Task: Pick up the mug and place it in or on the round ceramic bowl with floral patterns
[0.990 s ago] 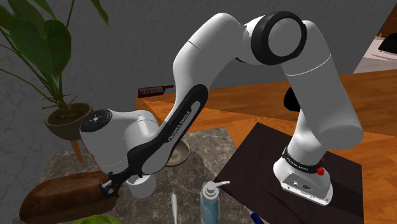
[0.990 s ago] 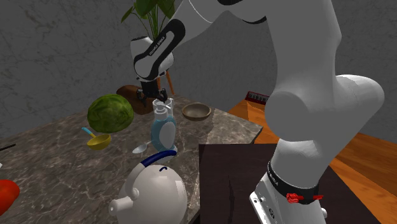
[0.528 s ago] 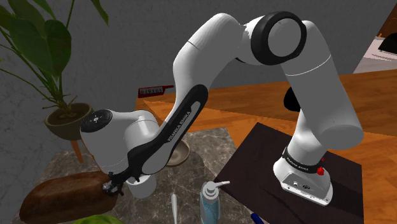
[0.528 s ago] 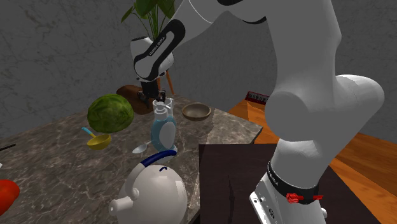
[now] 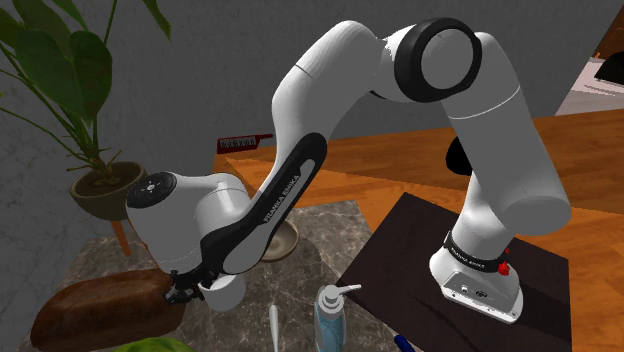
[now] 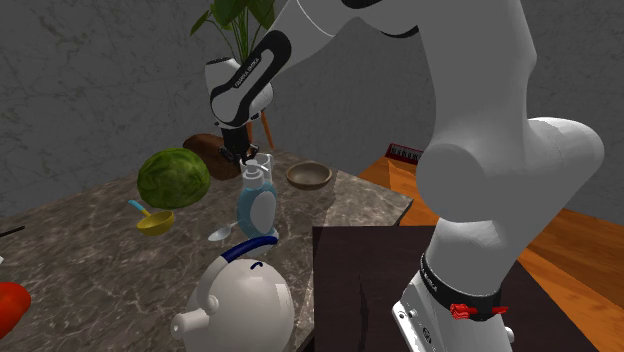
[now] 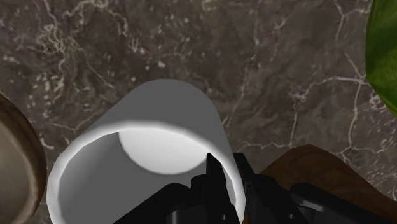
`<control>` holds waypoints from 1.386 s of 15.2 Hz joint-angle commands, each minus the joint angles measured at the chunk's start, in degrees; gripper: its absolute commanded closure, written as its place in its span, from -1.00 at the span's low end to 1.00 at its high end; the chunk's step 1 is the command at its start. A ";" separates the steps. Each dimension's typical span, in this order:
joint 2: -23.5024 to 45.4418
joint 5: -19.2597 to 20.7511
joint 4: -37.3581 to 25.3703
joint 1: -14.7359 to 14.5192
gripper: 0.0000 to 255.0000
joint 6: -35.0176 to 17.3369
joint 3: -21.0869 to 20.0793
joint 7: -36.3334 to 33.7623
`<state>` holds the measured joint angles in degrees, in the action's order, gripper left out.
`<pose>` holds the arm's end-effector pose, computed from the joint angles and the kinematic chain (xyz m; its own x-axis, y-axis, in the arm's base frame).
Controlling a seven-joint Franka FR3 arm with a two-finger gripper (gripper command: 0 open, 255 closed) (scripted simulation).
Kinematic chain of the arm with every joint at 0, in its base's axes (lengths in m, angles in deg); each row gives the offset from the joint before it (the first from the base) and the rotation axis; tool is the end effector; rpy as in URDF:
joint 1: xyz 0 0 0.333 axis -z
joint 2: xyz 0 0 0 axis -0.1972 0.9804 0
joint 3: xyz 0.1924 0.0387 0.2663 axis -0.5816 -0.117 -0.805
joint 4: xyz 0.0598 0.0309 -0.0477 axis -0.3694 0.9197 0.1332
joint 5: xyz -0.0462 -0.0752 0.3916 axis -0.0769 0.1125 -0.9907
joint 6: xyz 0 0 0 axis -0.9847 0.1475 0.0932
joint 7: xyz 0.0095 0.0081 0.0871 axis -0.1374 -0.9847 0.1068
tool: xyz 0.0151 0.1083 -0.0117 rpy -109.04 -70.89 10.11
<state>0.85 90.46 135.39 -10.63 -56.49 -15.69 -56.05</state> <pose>0.4593 0.4974 0.2352 0.9941 -0.0259 0.1057 -0.0271 -0.9996 0.0103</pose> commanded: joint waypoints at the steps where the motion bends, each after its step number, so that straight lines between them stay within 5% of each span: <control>1: 0.01 0.01 0.01 0.00 1.00 -0.02 0.01 -0.01; 21: -9.05 -6.65 -2.06 3.05 1.00 10.11 -4.63 4.81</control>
<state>-7.80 84.12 133.58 -7.67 -46.94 -20.12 -51.45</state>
